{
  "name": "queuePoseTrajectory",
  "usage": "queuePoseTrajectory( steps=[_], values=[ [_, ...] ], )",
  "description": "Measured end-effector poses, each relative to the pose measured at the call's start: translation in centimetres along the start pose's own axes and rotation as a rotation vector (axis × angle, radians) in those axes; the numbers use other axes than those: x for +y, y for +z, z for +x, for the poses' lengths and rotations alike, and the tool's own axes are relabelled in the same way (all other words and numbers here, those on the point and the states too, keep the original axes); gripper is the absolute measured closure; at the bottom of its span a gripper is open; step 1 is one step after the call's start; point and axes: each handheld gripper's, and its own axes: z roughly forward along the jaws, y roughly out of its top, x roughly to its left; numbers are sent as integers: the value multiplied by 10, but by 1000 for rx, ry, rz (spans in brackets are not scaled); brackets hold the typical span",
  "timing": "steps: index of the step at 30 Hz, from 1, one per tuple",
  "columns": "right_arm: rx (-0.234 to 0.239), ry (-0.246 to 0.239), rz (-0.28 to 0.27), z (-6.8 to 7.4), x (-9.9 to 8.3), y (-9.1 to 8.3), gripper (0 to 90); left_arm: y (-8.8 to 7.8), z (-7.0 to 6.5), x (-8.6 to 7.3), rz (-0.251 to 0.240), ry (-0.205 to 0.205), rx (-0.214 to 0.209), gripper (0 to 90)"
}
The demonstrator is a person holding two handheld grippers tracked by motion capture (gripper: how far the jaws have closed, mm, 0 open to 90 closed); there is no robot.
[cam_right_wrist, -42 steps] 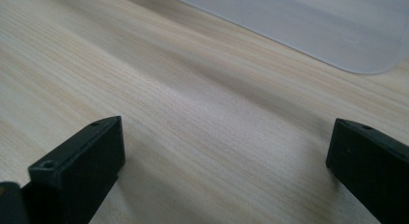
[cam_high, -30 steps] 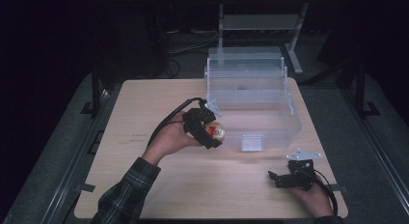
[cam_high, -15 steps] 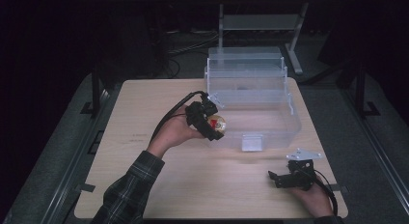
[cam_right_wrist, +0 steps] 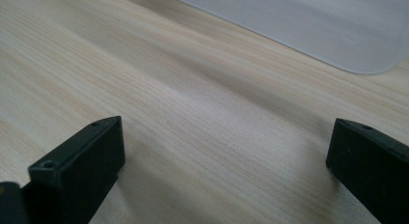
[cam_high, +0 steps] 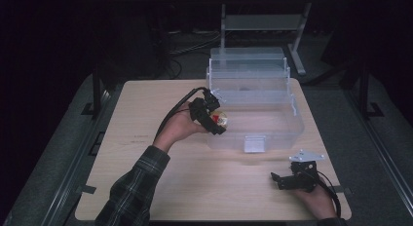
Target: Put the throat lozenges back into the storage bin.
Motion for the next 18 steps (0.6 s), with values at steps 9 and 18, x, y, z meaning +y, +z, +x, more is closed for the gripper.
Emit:
queuePoseTrajectory(
  steps=[9,18],
  values=[
    [0,0,0,0,0,0,0,10,10,6,-1,-14,0,194],
    [1,0,0,0,0,0,0,19,15,7,22,-13,7,193]
  ],
)
